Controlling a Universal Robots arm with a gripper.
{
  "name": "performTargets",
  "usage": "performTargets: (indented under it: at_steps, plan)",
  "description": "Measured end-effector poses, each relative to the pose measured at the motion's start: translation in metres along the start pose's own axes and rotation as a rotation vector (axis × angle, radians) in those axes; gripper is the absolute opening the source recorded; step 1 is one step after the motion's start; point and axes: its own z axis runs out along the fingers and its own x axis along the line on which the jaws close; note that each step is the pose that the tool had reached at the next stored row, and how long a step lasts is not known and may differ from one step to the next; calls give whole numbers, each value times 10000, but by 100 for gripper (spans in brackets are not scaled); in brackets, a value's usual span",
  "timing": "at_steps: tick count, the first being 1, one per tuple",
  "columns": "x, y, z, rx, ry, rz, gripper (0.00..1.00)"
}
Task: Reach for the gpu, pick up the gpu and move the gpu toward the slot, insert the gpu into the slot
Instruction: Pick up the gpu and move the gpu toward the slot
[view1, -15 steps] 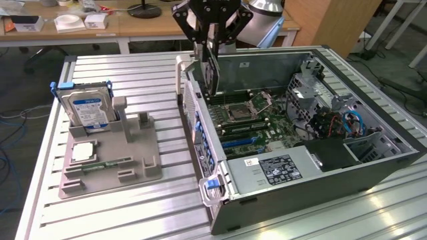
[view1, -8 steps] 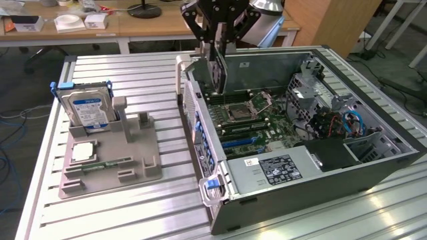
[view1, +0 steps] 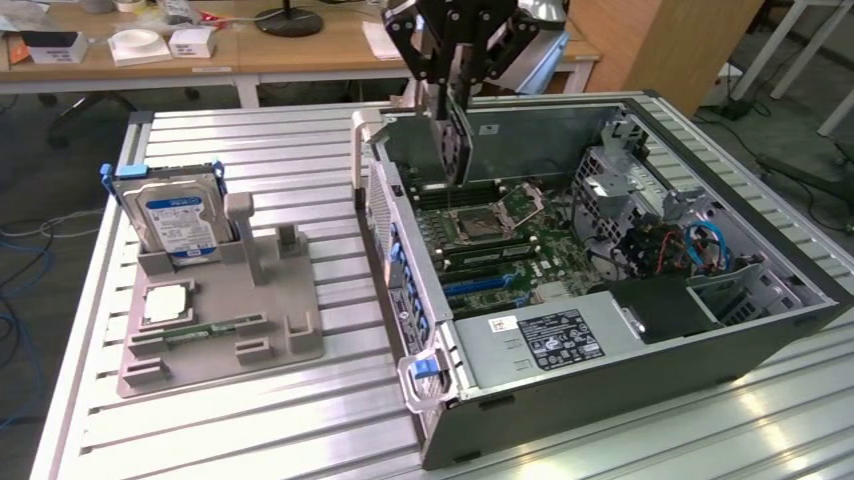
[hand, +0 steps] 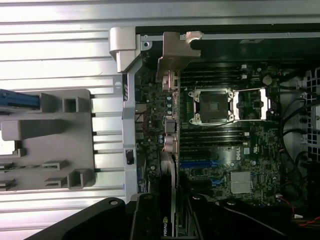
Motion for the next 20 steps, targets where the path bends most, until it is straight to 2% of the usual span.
performTargets:
  at_steps: [20]
  plan:
    - [-472, 30, -20, -7, 18, 9, 26]
